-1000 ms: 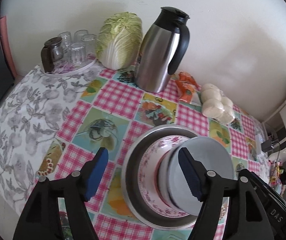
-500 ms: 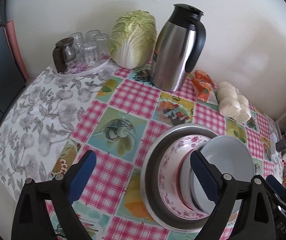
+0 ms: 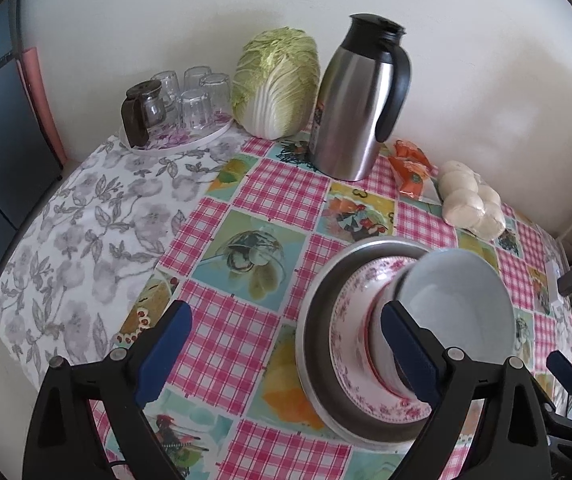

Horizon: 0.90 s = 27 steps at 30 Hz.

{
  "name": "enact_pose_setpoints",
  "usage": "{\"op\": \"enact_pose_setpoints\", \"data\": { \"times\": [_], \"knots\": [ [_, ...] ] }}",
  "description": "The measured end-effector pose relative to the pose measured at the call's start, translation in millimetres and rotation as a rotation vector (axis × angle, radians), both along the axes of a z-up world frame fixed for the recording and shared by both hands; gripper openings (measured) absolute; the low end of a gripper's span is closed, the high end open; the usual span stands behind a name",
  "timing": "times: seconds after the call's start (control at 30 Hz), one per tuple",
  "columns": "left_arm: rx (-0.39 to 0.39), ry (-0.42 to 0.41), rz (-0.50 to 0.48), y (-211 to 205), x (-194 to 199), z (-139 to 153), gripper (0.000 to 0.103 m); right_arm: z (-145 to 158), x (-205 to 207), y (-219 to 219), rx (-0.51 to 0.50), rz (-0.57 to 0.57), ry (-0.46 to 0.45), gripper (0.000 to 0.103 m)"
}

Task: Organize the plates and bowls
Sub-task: 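Withdraw the right gripper from the stacked dishes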

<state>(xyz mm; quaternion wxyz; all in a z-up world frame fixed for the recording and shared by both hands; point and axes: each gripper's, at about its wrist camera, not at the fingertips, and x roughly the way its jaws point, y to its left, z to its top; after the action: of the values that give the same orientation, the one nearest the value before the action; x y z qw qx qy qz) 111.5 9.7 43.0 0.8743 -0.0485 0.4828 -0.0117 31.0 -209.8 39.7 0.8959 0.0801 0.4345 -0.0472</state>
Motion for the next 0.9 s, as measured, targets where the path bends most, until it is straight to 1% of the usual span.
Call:
{"op": "enact_pose_setpoints", "data": {
  "times": [0.13, 0.3, 0.5, 0.63, 0.7, 0.8, 0.9],
  "knots": [
    [0.045, -0.029, -0.029, -7.7, -20.8, 1.5, 0.096, 0.4, -13.0, 4.4, -0.018, 0.005, -0.004, 0.103],
    [0.091, -0.045, -0.069, -14.0, -43.6, -3.5, 0.096, -2.3, -33.9, 0.4, 0.003, -0.006, -0.013, 0.103],
    [0.095, -0.045, -0.122, -18.8, -67.5, -16.5, 0.096, -14.1, -55.7, -11.3, -0.005, -0.043, 0.009, 0.103],
    [0.124, -0.046, -0.159, -26.6, -76.9, -22.3, 0.096, -18.1, -65.7, -15.0, -0.002, -0.051, 0.015, 0.103],
    [0.128, -0.049, -0.164, -27.6, -78.7, -22.1, 0.096, -19.8, -69.4, -14.5, -0.008, -0.051, 0.021, 0.103],
    [0.112, -0.058, -0.158, -25.3, -80.4, -19.7, 0.096, -23.5, -74.3, -14.8, -0.013, -0.052, 0.036, 0.103],
    [0.137, -0.068, -0.153, -23.7, -82.2, -20.1, 0.096, -27.8, -77.0, -15.2, -0.023, -0.055, 0.054, 0.103]
  ]
}}
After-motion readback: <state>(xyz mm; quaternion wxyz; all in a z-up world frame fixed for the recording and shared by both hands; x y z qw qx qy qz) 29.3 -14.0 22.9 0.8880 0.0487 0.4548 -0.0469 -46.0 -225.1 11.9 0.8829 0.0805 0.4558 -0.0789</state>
